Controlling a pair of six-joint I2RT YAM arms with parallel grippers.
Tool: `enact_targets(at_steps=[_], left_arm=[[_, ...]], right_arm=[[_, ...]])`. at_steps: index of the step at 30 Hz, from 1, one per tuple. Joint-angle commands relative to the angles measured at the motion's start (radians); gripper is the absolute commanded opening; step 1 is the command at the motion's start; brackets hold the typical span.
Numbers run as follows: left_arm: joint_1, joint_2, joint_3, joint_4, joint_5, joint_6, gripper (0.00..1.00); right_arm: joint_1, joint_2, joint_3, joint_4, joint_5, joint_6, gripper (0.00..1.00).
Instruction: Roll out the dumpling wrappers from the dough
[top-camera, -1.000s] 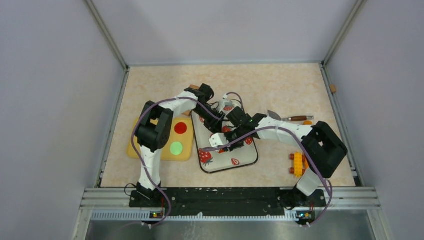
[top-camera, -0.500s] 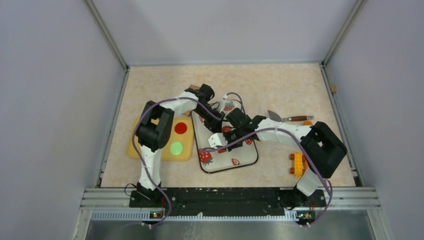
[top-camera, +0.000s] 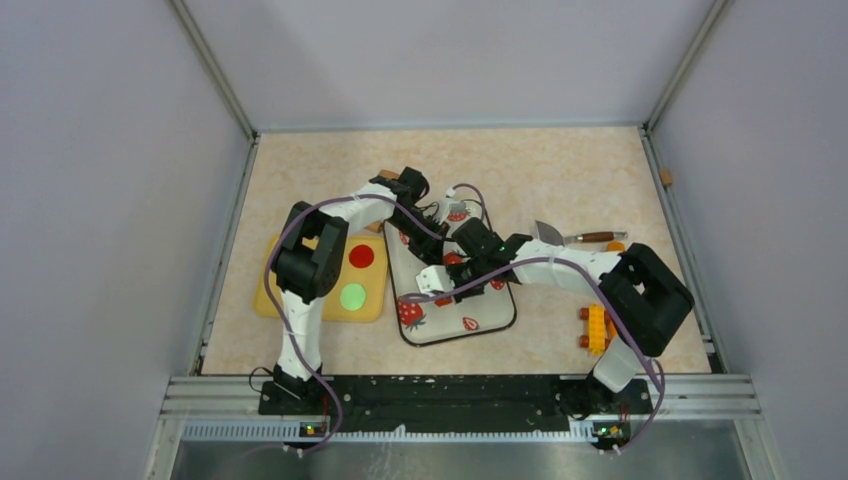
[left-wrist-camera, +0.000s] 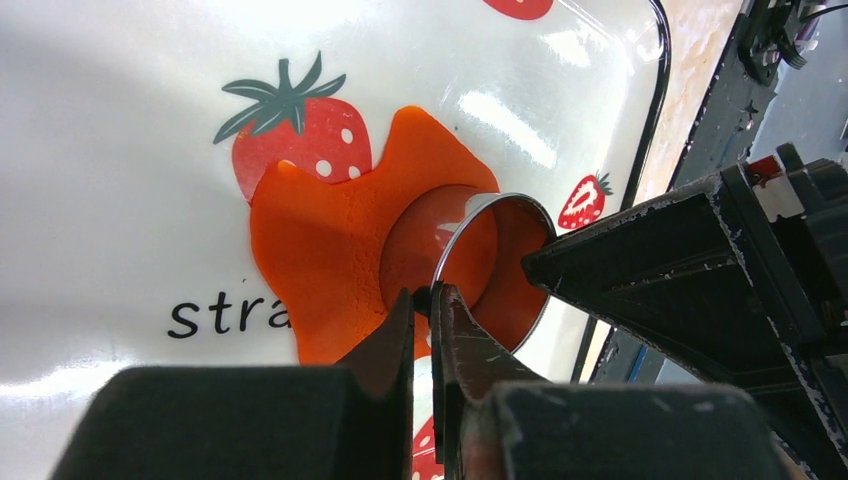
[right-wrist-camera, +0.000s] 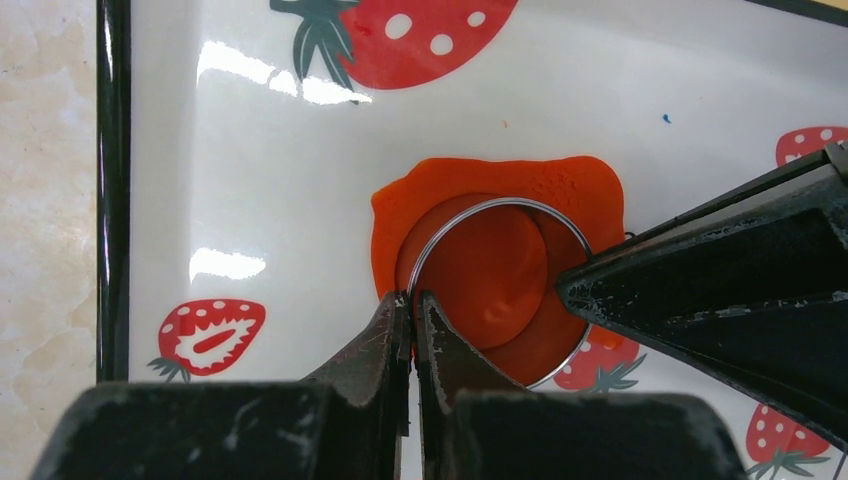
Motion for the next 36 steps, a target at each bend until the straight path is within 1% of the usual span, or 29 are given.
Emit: enact_targets(at_steps=[1,9,19,21,24,30,36], left_arm=[[-0.007,0.027,0.006,0.050,-0.025,-0.010,0.00],[-0.020,0.077,0.074,0.035,-0.017,-0.003,0.00],[-0.038,0.123,0.154,0.001,-0.018,0.008,0.00],[-0.039,0.127,0.162,-0.003,-0.018,0.008,0.00],[-0.038,0.123,0.159,-0.013,-0.026,0.010,0.00],[-0.037,0.084,0.082,-0.022,-0.027,0.012,0.00],[-0.038,0.033,-0.012,-0.005,-0.023,0.003,0.00]], right_arm=[[0.026,0.015,-0.045,0.047,-0.020,0.100,0.00],[0.063,0.010,-0.091,0.127,0.003,0.322,0.00],[0.089,0.018,-0.099,0.169,0.052,0.500,0.00],[0.089,0.018,-0.101,0.173,0.051,0.513,0.00],[0.089,0.022,-0.099,0.122,0.013,0.452,0.00],[0.059,0.068,-0.024,-0.106,-0.086,0.218,0.00],[0.052,0.076,0.017,-0.244,-0.079,0.034,0.00]])
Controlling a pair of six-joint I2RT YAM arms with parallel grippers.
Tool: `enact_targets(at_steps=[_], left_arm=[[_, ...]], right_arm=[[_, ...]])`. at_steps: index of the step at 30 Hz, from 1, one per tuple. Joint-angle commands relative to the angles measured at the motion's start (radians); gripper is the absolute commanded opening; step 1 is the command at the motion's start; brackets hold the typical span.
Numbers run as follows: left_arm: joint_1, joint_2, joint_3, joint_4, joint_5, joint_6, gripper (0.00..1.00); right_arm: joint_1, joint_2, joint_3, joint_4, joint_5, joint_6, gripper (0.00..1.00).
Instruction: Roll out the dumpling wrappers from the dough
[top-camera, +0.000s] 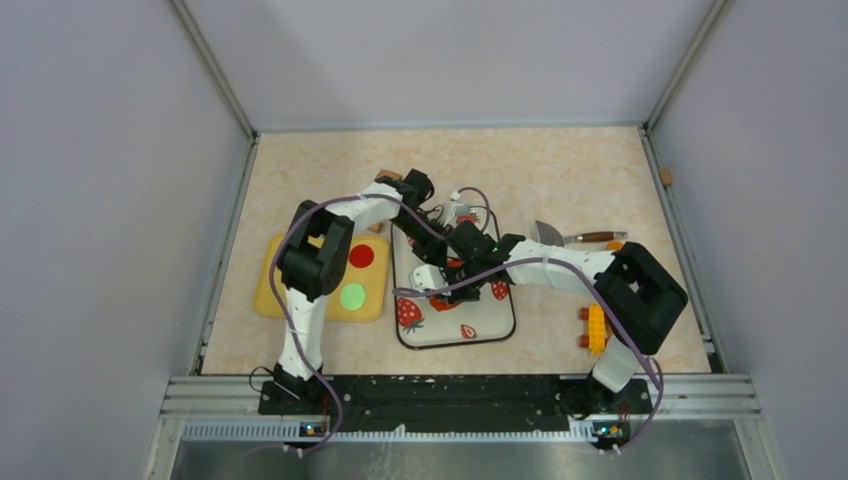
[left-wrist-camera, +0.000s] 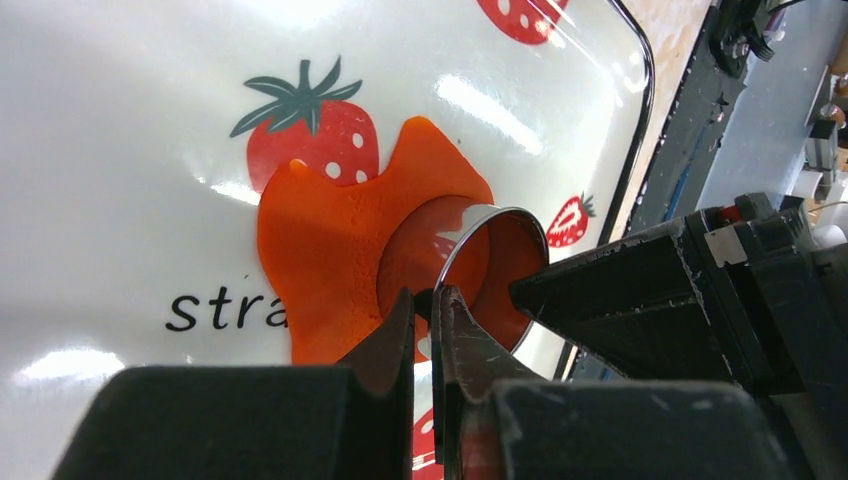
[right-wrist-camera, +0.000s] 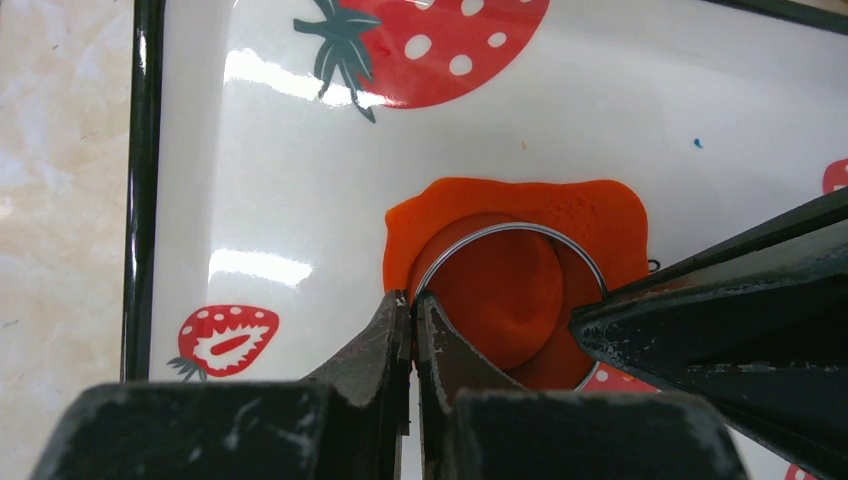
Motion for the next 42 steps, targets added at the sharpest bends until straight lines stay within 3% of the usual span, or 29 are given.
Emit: enact_targets(at_steps=[1,14,29,37,42], left_arm=[[-0.020,-0.025,-0.083,0.058,-0.043,-0.004,0.00],[-0.020,-0.087,-0.167,0.064,-0.021,-0.032,0.00],[-0.018,-0.106,-0.191,0.029,-0.018,-0.018,0.00],[-0.021,-0.077,-0.167,0.087,-0.030,-0.073,0.00],[-0.023,-0.036,-0.121,0.114,-0.073,-0.084,0.00]], right_arm=[[0.013,0.052,-0.003,-0.250,-0.083,-0.180,0.00],[0.002,0.033,-0.002,-0.314,-0.023,-0.403,0.00],[-0.051,0.031,-0.005,-0.356,0.001,-0.484,0.00],[-0.031,0.043,-0.002,-0.279,-0.036,-0.282,0.00],[0.024,0.041,-0.086,-0.144,0.051,-0.189,0.00]])
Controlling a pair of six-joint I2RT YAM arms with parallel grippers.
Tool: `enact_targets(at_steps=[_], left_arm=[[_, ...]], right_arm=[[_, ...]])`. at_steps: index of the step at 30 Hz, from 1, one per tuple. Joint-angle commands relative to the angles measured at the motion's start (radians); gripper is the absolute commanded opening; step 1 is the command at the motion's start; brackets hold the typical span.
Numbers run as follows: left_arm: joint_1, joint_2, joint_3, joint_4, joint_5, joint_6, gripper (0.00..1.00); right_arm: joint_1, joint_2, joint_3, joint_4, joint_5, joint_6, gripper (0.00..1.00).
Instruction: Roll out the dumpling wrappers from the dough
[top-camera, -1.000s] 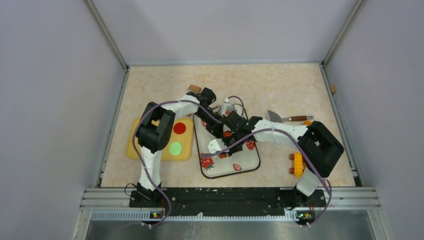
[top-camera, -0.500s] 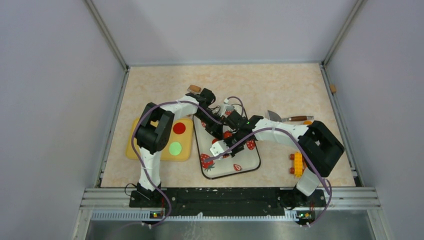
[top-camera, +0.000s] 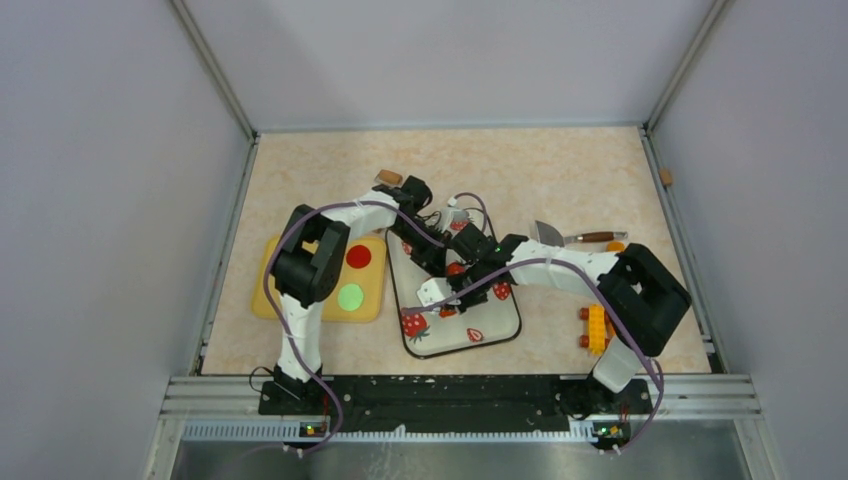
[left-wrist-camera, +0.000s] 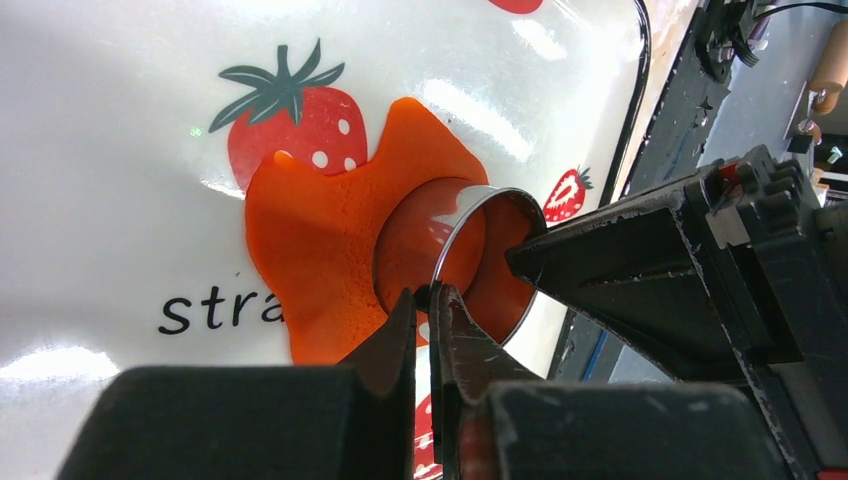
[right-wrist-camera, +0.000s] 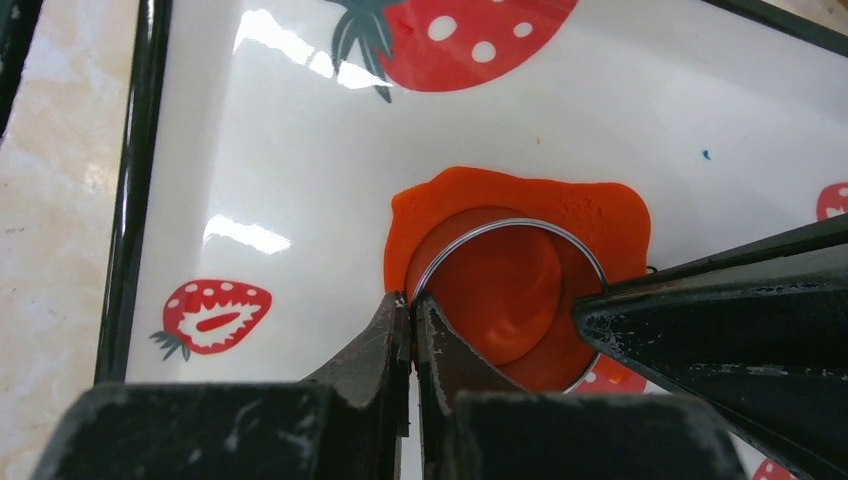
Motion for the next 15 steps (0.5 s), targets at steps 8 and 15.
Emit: enact_targets(at_steps=[8,15], left_arm=[[-0.014,0.133,0.159,-0.013,-0.113,0.027,0.00],[-0.019,0.181,0.217,-0.026,-0.121,0.047,0.00]], right_arm=[[0.089,0.076,-0.161,0.149,0.211,0.285,0.00],[0.092,0.101,-0.139,0.175,0.223,0.350,0.00]])
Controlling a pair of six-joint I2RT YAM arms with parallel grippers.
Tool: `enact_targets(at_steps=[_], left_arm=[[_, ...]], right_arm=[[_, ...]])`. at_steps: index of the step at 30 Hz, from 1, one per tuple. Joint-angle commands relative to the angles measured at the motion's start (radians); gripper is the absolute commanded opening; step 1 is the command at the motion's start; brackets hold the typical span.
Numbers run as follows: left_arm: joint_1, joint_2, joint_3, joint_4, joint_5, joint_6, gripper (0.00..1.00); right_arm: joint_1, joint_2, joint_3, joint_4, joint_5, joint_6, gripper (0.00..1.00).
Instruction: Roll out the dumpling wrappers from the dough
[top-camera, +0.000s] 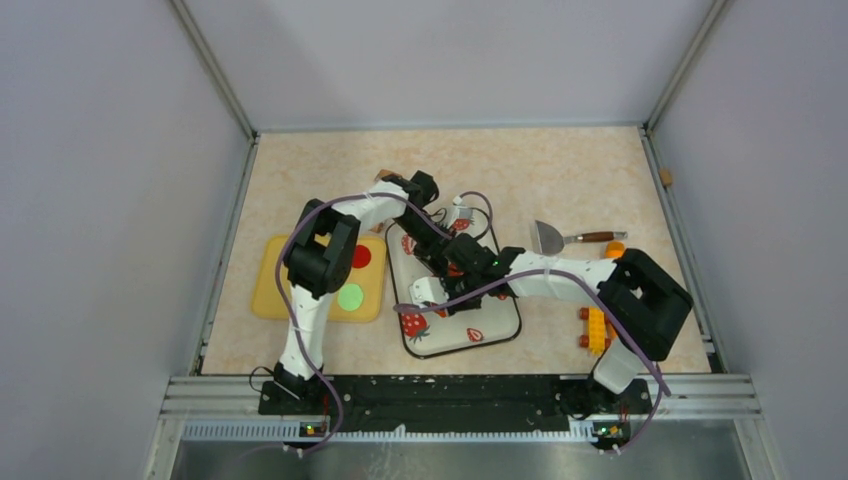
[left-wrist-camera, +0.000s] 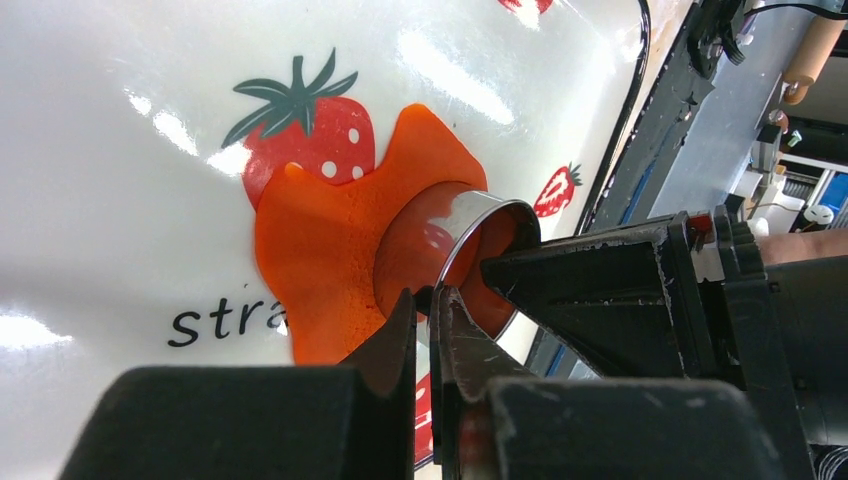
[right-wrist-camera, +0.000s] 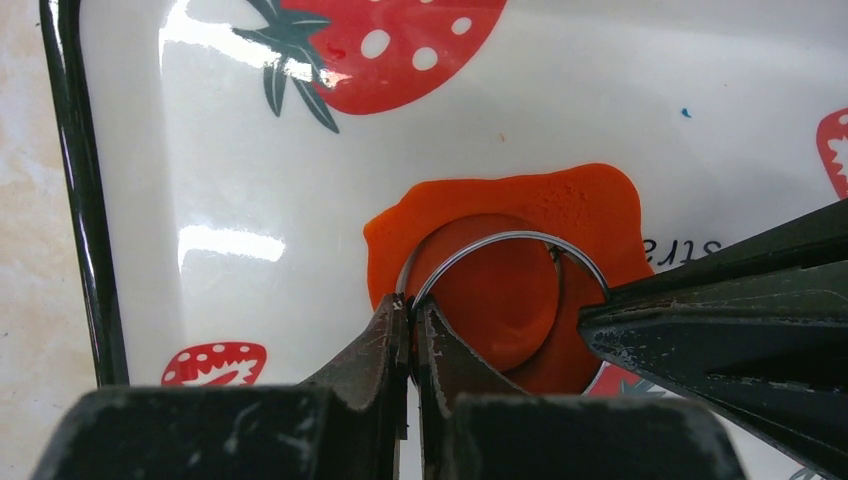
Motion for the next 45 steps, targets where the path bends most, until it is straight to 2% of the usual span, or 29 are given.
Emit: enact_targets(at_steps=[1,11,25,31,38,40,45], left_arm=[[-0.013,0.072,0.045,0.153,-0.105,0.042,0.00],[-0.017,0.075,0.078,0.141,-0.073,0.025,0.00],[-0.019,-0.003,-0.049,0.155,-0.007,0.002,0.00],[-0.019,-0.021,-0.032,0.130,-0.013,0.002,0.00],[-0.018,-0.065,-0.012,0.101,-0.018,0.011,0.01],[-0.016,-0.089,-0.007,0.097,-0.016,0.002,0.10],[0.018,-0.151,0.014,0.134,-0.035,-0.097,0.40]], right_arm=[[0.020,0.127,-0.052,-0.018,0.068,0.086,0.00],[0.025,0.132,-0.027,-0.011,0.063,0.178,0.00],[-0.019,0.077,0.036,-0.193,-0.064,0.021,0.00],[-0.049,0.049,0.053,-0.259,-0.107,-0.055,0.00],[-0.061,-0.002,0.053,-0.256,-0.098,-0.063,0.00],[-0.061,-0.015,0.053,-0.247,-0.099,-0.059,0.00],[-0.061,-0.053,0.050,-0.237,-0.099,-0.058,0.00]])
